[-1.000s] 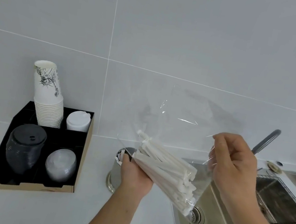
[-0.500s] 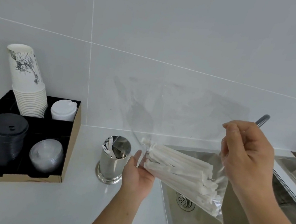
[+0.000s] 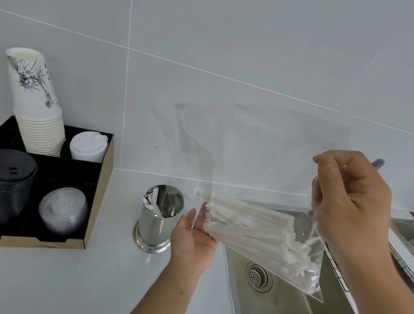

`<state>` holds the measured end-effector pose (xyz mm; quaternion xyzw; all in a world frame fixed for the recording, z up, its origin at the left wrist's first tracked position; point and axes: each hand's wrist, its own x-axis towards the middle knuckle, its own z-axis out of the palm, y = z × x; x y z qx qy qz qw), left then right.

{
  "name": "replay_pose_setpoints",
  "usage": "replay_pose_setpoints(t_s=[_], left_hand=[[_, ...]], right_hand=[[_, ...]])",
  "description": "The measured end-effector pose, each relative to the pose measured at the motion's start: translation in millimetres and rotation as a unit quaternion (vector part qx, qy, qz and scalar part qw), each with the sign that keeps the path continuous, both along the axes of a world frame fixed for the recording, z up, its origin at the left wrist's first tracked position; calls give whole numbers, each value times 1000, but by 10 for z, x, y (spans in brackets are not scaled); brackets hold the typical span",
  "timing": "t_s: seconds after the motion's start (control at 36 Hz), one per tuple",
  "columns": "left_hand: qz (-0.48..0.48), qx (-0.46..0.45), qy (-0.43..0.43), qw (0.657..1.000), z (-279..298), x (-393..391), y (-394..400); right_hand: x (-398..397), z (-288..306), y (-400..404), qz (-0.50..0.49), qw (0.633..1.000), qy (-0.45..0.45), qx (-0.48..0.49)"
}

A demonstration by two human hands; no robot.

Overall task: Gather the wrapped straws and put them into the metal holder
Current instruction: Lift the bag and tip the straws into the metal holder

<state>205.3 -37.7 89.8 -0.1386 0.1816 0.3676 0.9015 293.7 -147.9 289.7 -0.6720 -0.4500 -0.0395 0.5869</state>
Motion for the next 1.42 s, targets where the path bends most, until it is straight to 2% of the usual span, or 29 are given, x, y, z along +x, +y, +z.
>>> replay_pose_setpoints(t_s=[0.58, 0.81, 1.17, 1.42], left_hand=[[-31, 8, 30, 999, -89, -17, 37], [-21, -8, 15, 1000, -73, -6, 61], [-13, 18, 9, 1000, -82, -62, 94], [7, -17, 14, 1000, -132, -71, 119]], right_hand=[[23, -15, 138, 18, 997, -61, -48], [88, 41, 335, 28, 995, -76, -58], [126, 132, 690, 68, 983, -139, -100], [108, 133, 904, 78, 976, -169, -116]])
